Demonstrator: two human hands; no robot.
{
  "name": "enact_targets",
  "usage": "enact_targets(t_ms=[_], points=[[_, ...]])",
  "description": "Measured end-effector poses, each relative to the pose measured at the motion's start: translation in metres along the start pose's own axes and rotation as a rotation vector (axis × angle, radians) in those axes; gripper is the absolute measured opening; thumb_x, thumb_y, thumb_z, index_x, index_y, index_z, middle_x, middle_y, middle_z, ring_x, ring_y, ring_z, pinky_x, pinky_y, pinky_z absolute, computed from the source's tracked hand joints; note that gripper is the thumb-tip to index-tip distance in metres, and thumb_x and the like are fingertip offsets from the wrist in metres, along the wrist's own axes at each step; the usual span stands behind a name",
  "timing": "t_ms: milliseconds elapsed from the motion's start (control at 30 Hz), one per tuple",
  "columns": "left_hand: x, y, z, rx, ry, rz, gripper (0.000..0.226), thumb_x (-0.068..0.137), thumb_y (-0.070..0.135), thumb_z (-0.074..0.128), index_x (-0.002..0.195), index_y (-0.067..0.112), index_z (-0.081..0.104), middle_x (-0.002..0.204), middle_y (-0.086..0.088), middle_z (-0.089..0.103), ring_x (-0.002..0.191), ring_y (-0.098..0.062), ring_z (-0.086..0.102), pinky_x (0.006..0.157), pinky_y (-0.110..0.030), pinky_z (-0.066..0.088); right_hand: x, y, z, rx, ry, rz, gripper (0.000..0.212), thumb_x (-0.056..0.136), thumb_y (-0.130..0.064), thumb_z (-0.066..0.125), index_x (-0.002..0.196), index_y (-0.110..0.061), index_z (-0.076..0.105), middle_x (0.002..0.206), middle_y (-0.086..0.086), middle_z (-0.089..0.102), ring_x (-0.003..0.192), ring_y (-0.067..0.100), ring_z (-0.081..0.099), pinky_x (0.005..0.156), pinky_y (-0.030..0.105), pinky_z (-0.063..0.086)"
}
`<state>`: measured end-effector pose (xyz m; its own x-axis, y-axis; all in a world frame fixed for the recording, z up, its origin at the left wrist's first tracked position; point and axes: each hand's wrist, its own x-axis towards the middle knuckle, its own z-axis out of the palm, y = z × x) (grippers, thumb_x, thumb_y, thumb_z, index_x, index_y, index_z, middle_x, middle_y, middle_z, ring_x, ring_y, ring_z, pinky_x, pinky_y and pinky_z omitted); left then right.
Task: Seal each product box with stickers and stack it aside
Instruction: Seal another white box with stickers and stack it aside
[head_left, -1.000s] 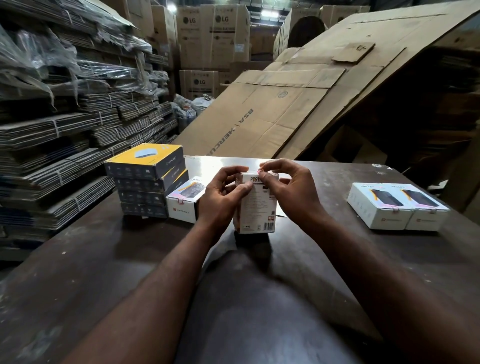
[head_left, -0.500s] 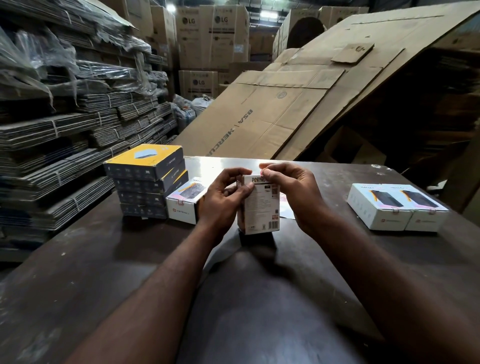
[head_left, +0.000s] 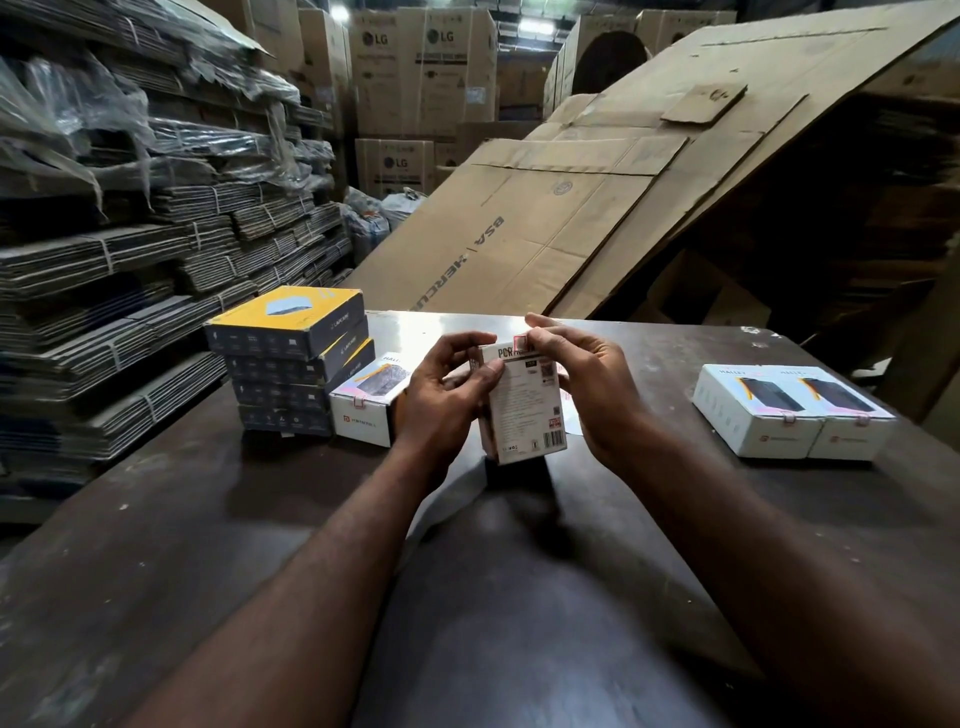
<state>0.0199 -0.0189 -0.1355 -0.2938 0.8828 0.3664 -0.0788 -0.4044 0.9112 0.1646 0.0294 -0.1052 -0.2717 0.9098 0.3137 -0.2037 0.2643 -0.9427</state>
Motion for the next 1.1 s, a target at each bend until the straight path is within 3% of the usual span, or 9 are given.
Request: enact_targets(t_ms=[100, 233, 333, 467, 567, 733, 900, 1033, 1100], points=[[0.000, 0.000, 0.001, -0.018, -0.006, -0.008, 0.020, 0.094, 0.008, 0.067, 0.106, 0.024, 0.067, 0.114, -0.009, 0.065, 0.091, -0.011, 0.071, 0.075, -0.038, 0.059, 0.000, 0.001, -0.001, -0.012, 0.021, -0.020, 0.015, 0.096, -0.016, 0.064, 0.087, -0.014, 0.077, 0.128, -0.008, 0.067, 0.096, 0.002, 0.067, 0.079, 0.023, 0.054], [-0.001, 0.002, 0.002, -0.040, -0.014, -0.027, 0.020, 0.095, 0.008, 0.067, 0.108, 0.023, 0.067, 0.114, -0.007, 0.066, 0.092, -0.010, 0.071, 0.070, -0.032, 0.058, -0.001, 0.002, -0.001, -0.047, 0.032, -0.049, 0.016, 0.096, -0.016, 0.064, 0.088, -0.013, 0.077, 0.126, -0.003, 0.068, 0.090, 0.001, 0.068, 0.068, 0.017, 0.052], [-0.002, 0.003, 0.003, -0.050, -0.012, -0.038, 0.019, 0.095, 0.009, 0.067, 0.108, 0.023, 0.066, 0.110, -0.002, 0.068, 0.092, -0.009, 0.070, 0.067, -0.029, 0.057, -0.004, 0.000, -0.001, -0.051, 0.039, -0.089, 0.015, 0.096, -0.016, 0.064, 0.089, -0.014, 0.077, 0.124, -0.001, 0.068, 0.095, 0.005, 0.068, 0.071, 0.017, 0.054], [-0.002, 0.004, 0.003, -0.052, -0.010, -0.047, 0.019, 0.095, 0.011, 0.067, 0.107, 0.025, 0.067, 0.113, -0.004, 0.068, 0.095, -0.012, 0.070, 0.068, -0.031, 0.057, -0.005, 0.004, -0.001, -0.055, 0.039, -0.134, 0.017, 0.095, -0.020, 0.066, 0.085, -0.026, 0.079, 0.123, -0.001, 0.068, 0.110, 0.022, 0.067, 0.084, 0.033, 0.059], [-0.003, 0.005, 0.002, -0.057, -0.011, -0.053, 0.019, 0.095, 0.012, 0.068, 0.106, 0.026, 0.067, 0.118, -0.009, 0.066, 0.099, -0.015, 0.069, 0.070, -0.034, 0.058, -0.005, 0.005, -0.002, -0.065, 0.037, -0.158, 0.019, 0.095, -0.022, 0.067, 0.084, -0.031, 0.079, 0.122, -0.001, 0.069, 0.112, 0.024, 0.067, 0.090, 0.042, 0.059], [-0.003, 0.005, 0.003, -0.067, -0.018, -0.057, 0.019, 0.095, 0.011, 0.067, 0.108, 0.023, 0.067, 0.115, -0.007, 0.068, 0.096, -0.014, 0.071, 0.068, -0.033, 0.058, -0.003, 0.008, -0.006, -0.092, 0.025, -0.173, 0.008, 0.093, -0.021, 0.070, 0.093, -0.022, 0.078, 0.124, 0.000, 0.067, 0.112, 0.020, 0.066, 0.088, 0.038, 0.059], [-0.003, 0.005, 0.005, -0.069, -0.028, -0.056, 0.020, 0.094, 0.008, 0.067, 0.109, 0.020, 0.066, 0.112, -0.006, 0.067, 0.091, -0.010, 0.071, 0.066, -0.030, 0.057, -0.002, 0.010, -0.009, -0.155, 0.031, -0.224, 0.010, 0.088, -0.019, 0.076, 0.097, -0.015, 0.077, 0.124, -0.001, 0.066, 0.110, 0.006, 0.065, 0.078, 0.028, 0.060], [-0.003, 0.005, 0.006, -0.087, -0.044, -0.059, 0.020, 0.094, 0.006, 0.067, 0.110, 0.018, 0.066, 0.111, -0.007, 0.066, 0.090, -0.010, 0.071, 0.067, -0.030, 0.058, 0.002, 0.014, -0.013, -0.195, 0.036, -0.250, 0.008, 0.085, -0.018, 0.080, 0.093, -0.018, 0.078, 0.118, -0.003, 0.069, 0.110, 0.015, 0.067, 0.084, 0.050, 0.061], [-0.003, 0.004, 0.006, -0.098, -0.045, -0.055, 0.020, 0.093, 0.004, 0.067, 0.109, 0.017, 0.066, 0.109, -0.006, 0.066, 0.088, -0.009, 0.071, 0.066, -0.029, 0.058, 0.002, 0.015, -0.013, -0.166, 0.032, -0.244, 0.008, 0.084, -0.015, 0.081, 0.089, -0.020, 0.079, 0.117, -0.002, 0.071, 0.109, 0.020, 0.069, 0.085, 0.055, 0.059]])
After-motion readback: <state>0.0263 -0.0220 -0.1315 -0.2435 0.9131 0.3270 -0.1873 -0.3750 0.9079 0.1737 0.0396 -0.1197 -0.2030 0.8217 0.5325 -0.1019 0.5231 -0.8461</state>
